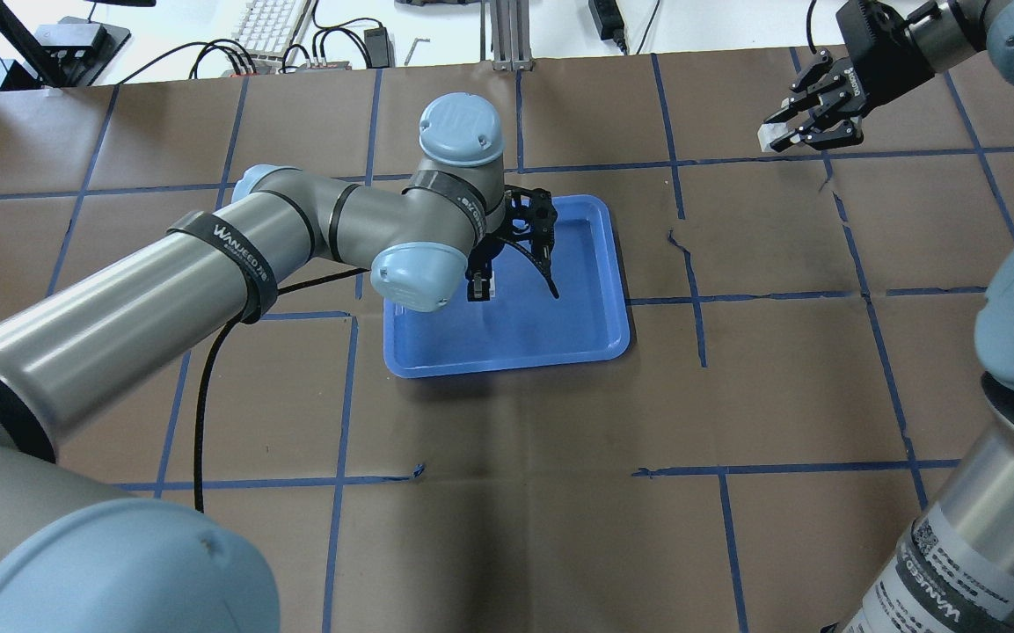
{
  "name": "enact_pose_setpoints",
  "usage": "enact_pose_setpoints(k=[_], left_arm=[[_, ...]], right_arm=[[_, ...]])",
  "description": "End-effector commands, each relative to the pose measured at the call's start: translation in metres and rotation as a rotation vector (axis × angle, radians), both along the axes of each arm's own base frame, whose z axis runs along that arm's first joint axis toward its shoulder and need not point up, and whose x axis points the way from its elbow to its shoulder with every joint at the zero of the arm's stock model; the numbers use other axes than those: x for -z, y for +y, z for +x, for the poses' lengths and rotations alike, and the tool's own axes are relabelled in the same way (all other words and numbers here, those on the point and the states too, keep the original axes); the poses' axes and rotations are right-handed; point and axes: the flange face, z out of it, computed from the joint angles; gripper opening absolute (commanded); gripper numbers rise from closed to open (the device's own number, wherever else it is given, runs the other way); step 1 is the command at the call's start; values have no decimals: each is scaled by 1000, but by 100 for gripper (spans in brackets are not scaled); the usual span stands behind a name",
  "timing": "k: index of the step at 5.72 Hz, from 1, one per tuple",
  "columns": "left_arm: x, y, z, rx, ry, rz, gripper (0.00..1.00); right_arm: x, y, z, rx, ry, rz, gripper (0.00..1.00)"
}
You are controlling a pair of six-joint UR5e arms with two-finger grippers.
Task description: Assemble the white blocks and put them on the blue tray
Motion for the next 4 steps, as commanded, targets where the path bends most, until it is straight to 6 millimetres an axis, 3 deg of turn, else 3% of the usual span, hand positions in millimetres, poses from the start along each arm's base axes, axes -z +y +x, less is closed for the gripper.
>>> enact_pose_setpoints(k=[1, 2, 3, 4], left_arm=[[13, 2, -6, 7, 9, 23, 43], [18, 2, -6, 7, 6, 23, 81], [17, 2, -7, 6, 6, 22, 99], [-5, 1, -6, 1, 9, -8, 99]], right_arm=[[-15, 48, 26, 18, -23, 34, 22], [-14, 65, 34, 20, -16, 17, 22], [-10, 75, 41, 43, -18, 26, 22], [-8, 79, 50, 39, -30, 24, 23]])
